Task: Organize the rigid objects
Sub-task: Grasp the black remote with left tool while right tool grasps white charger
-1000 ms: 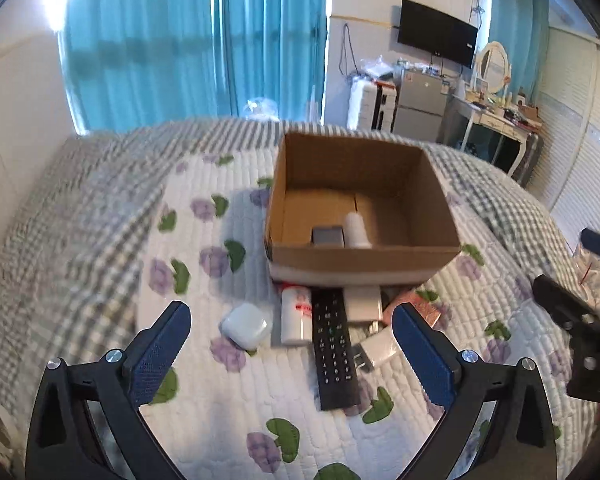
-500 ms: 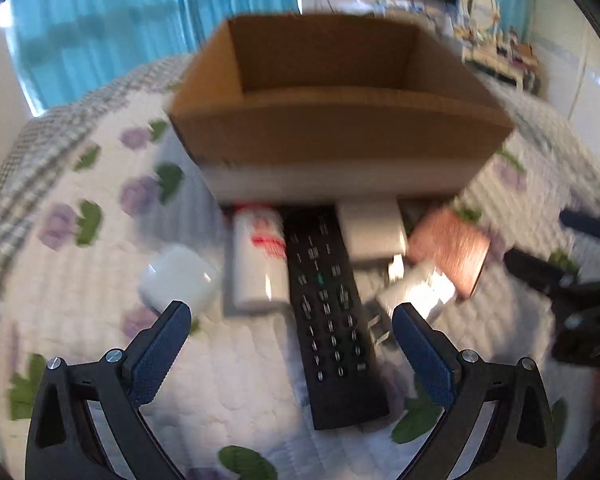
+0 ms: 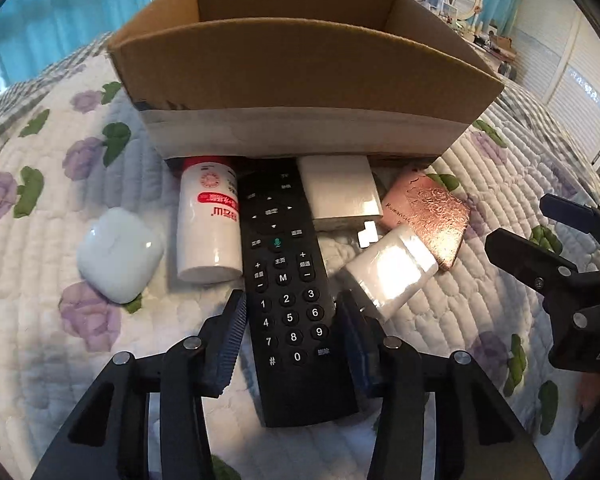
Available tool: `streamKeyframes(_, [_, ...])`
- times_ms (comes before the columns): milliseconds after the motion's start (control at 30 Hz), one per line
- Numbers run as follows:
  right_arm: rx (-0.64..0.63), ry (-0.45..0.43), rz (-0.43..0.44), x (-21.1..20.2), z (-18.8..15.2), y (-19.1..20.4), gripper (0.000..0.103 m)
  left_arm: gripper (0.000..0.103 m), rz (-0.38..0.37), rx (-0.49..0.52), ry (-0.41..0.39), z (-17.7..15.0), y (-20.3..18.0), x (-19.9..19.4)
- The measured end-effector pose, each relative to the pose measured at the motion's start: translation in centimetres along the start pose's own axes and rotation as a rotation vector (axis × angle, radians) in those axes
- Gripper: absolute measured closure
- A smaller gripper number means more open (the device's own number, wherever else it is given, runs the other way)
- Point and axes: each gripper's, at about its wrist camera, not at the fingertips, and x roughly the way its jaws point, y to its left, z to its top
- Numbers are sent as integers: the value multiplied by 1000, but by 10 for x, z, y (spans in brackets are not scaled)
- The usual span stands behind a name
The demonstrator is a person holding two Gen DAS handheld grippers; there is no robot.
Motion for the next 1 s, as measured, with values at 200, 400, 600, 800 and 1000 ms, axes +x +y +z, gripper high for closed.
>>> streamKeyframes(200, [-31, -19, 32, -4, -4, 12, 0, 61, 14, -28, -48, -11, 7, -33])
streamKeyframes(400, [-129, -8, 73, 6, -6, 43, 0, 61, 91, 25, -114, -16, 1, -52])
streamKeyframes(600, [-197, 41, 102, 30, -7, 71, 11, 61, 108, -17, -128, -13, 15, -53])
streamKeyframes(800, [-210, 75, 130, 50, -6, 88, 25, 61, 118, -19, -128, -15, 17, -54])
streamKeyframes(1000, [-189, 75, 158, 49, -7, 88, 46, 61, 106, -29, -131, -15, 18, -55])
